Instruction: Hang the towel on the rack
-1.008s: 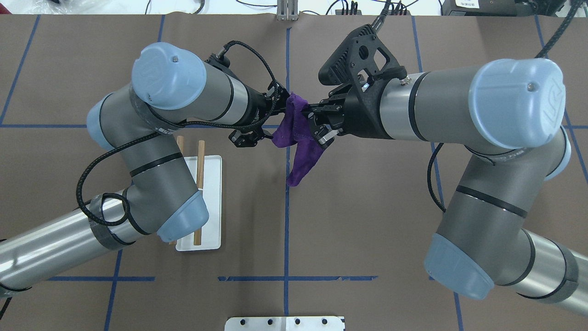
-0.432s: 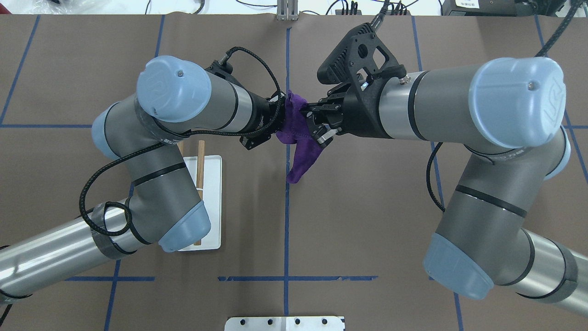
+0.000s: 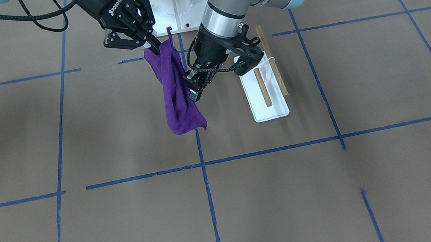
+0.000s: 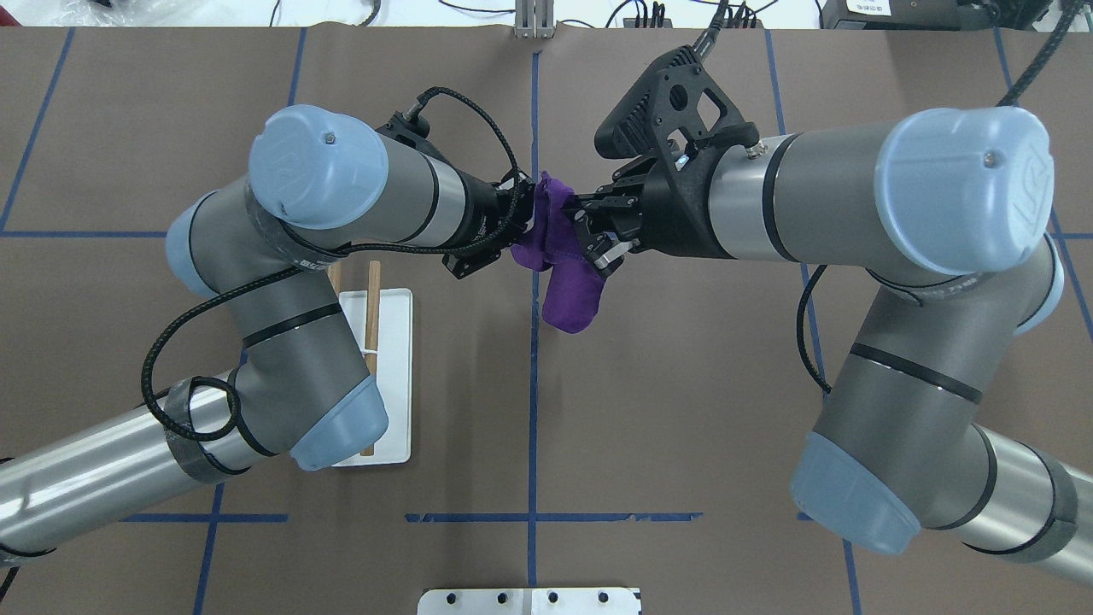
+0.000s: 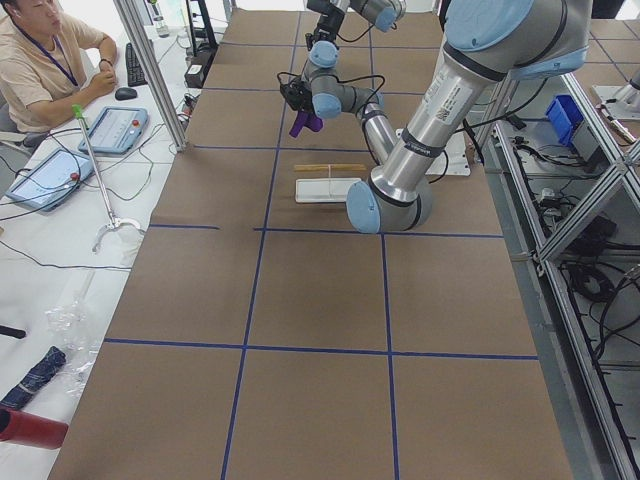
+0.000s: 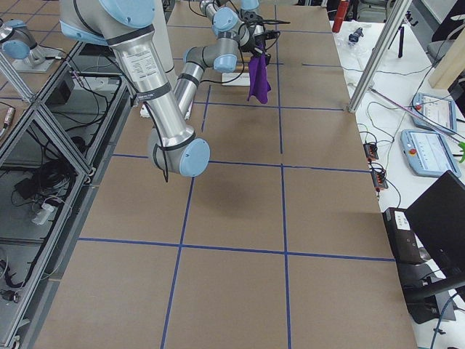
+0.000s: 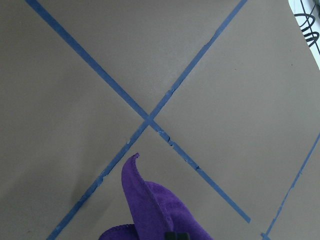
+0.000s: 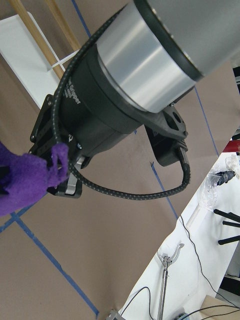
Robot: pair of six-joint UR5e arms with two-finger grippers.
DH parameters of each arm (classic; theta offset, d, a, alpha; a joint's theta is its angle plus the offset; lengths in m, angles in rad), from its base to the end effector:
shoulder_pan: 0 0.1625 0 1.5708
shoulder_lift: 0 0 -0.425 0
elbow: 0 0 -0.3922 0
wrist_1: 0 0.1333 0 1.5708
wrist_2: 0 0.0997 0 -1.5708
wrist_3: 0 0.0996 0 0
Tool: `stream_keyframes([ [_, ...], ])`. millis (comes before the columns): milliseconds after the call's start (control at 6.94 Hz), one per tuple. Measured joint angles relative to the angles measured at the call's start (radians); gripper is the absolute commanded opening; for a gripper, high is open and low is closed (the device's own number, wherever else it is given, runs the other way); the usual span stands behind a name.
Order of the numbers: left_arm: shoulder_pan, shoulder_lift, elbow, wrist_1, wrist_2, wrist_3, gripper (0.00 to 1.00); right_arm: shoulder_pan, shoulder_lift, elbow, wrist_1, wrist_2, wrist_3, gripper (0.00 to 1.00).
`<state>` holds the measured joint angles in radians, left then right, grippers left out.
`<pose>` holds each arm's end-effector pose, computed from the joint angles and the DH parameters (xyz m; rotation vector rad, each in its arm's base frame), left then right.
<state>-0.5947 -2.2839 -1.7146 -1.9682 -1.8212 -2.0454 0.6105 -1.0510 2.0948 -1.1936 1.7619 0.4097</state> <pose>0.4838 -0.4584 0.1228 -0.1454 1.2939 -0.7629 -0.3604 -0.3918 0.1084 1.0144 -1.0360 -0.5882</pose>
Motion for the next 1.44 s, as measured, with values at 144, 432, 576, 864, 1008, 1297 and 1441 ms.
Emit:
stream_keyframes([
  [144,-0.001,0.001,-0.004,0.0,0.0,0.0,0.0,0.0,-0.004,0.0,-0.001,0.003,0.047,1.0],
  [432,-0.006,0.003,-0.007,0.001,0.001,0.002,0.0,0.001,-0.008,0.001,-0.003,0.042,0.166,1.0],
  [576,-0.009,0.012,-0.015,0.001,0.001,0.005,0.0,0.004,-0.018,0.003,-0.007,0.077,0.187,1.0],
  [864,-0.016,0.105,-0.115,0.003,-0.001,0.085,0.0,0.039,-0.071,0.005,-0.073,0.138,0.203,1.0],
  [1008,-0.022,0.164,-0.176,0.003,-0.005,0.164,0.0,0.095,-0.085,0.003,-0.193,0.202,0.201,1.0],
  [1297,-0.033,0.275,-0.252,0.001,-0.009,0.324,0.0,0.219,-0.111,-0.014,-0.422,0.291,0.144,1.0],
  [1441,-0.036,0.336,-0.277,0.0,-0.01,0.409,0.0,0.274,-0.147,-0.019,-0.5,0.31,0.085,1.0],
])
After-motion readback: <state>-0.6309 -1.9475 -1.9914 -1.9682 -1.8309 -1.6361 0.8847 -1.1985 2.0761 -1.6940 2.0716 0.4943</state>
